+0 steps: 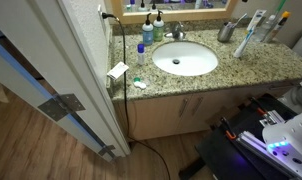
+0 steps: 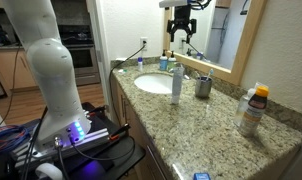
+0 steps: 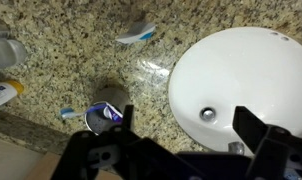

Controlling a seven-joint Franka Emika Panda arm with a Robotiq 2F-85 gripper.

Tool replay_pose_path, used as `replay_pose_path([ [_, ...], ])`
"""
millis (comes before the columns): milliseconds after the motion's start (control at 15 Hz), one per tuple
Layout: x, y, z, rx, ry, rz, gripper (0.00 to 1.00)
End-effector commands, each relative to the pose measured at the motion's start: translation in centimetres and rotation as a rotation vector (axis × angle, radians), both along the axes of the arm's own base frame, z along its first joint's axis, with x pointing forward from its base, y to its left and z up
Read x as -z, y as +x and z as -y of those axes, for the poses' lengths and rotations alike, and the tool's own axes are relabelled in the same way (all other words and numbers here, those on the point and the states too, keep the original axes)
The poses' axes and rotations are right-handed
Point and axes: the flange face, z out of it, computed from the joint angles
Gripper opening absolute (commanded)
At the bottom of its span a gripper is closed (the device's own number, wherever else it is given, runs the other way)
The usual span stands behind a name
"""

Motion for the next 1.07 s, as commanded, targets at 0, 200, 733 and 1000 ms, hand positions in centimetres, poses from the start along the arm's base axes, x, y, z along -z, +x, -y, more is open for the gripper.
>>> replay_pose_path([
  [0, 0.1, 0.7, 0.3, 0.006, 0.005, -0.012, 1.00],
  [200, 2.7, 2.2, -0.2, -0.099, -0.043, -0.036, 1.00],
  [733, 5.5, 6.3, 3.0, -0.219, -0.104, 0.021, 1.00],
  [1000, 7.2, 8.2, 4.4, -0.191, -0.103, 0.008, 1.00],
])
